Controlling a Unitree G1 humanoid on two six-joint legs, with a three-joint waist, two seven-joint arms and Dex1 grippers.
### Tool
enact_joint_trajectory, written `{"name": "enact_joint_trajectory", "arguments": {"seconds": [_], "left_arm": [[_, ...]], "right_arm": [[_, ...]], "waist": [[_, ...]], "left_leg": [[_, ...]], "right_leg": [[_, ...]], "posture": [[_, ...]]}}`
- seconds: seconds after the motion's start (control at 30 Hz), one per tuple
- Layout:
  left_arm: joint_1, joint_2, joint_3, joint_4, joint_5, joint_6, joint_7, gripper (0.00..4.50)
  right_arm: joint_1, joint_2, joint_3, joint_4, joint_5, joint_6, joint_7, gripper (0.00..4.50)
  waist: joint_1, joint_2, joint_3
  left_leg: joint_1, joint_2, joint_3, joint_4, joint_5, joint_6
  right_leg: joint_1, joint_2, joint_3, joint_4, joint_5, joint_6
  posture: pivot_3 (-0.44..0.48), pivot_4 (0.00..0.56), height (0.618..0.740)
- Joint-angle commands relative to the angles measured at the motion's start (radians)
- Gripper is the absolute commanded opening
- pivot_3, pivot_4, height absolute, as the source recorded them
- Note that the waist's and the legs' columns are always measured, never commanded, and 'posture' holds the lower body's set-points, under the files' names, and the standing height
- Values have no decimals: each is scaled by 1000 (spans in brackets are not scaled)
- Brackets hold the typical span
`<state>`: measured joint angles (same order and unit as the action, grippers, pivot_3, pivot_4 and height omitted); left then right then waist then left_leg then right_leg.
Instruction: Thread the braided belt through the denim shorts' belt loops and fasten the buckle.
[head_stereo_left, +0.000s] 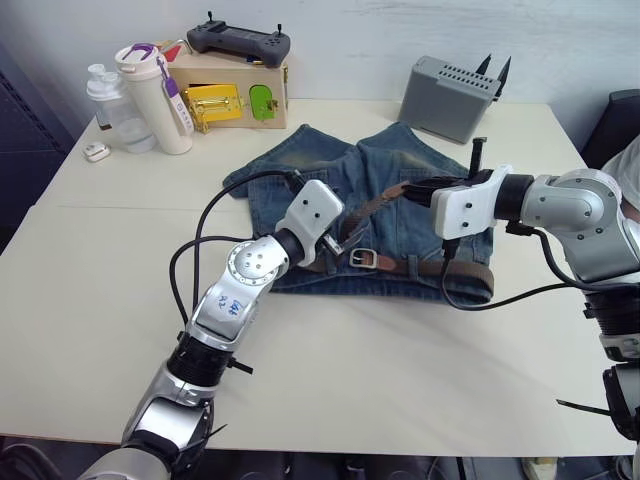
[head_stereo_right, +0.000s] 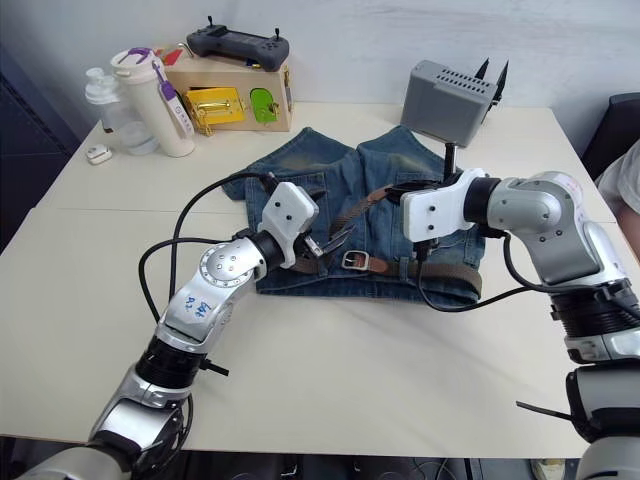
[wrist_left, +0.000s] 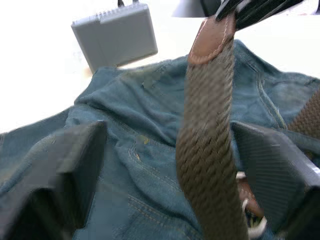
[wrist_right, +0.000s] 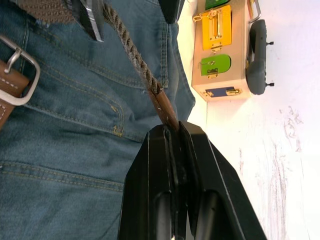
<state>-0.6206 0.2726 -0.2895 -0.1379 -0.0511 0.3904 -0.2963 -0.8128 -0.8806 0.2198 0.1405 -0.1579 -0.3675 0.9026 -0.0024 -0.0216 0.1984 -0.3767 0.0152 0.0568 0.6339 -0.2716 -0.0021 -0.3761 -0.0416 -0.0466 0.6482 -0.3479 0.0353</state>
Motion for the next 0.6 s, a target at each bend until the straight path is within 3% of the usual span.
{"name": "enact_joint_trajectory", "arguments": {"seconds": [0.03, 0.17, 0.2, 0.4, 0.6], "left_arm": [[-18, -4, -24, 7, 61, -64, -13, 2181], [-35, -41, -22, 37, 91, -101, 1, 343], [-38, -48, -18, 40, 94, -105, 3, 128], [-29, -64, 18, 61, 89, -94, -19, 128], [4, -45, 95, 89, 52, -35, -46, 0]], "right_arm": [[-1, 1, -53, -55, 32, 14, 1, 0], [13, 1, -61, -89, 40, 42, 4, 0], [18, 0, -64, -99, 42, 50, 6, 0], [73, 16, -93, -178, 120, 181, 47, 0], [149, -20, -146, -288, 207, 342, 108, 2369]], "waist": [[1, 0, 0], [2, 0, 0], [2, 0, 0], [2, 0, 0], [2, 0, 0]], "left_leg": [[0, 0, 0, 0, 0, 0], [0, 0, 0, 0, 0, 0], [0, 0, 0, 1, 0, 0], [0, 0, 0, 1, 0, 0], [0, 0, -1, 1, 0, 0]], "right_leg": [[0, 0, 0, 0, 0, 0], [0, 0, 0, 0, 0, 0], [0, 0, 0, 0, 0, 0], [0, 0, 0, 1, 0, 0], [0, 0, -1, 2, 0, 0]], "posture": [[0, 150, 736], [0, 150, 736], [0, 150, 736], [0, 150, 736], [0, 150, 736]]}}
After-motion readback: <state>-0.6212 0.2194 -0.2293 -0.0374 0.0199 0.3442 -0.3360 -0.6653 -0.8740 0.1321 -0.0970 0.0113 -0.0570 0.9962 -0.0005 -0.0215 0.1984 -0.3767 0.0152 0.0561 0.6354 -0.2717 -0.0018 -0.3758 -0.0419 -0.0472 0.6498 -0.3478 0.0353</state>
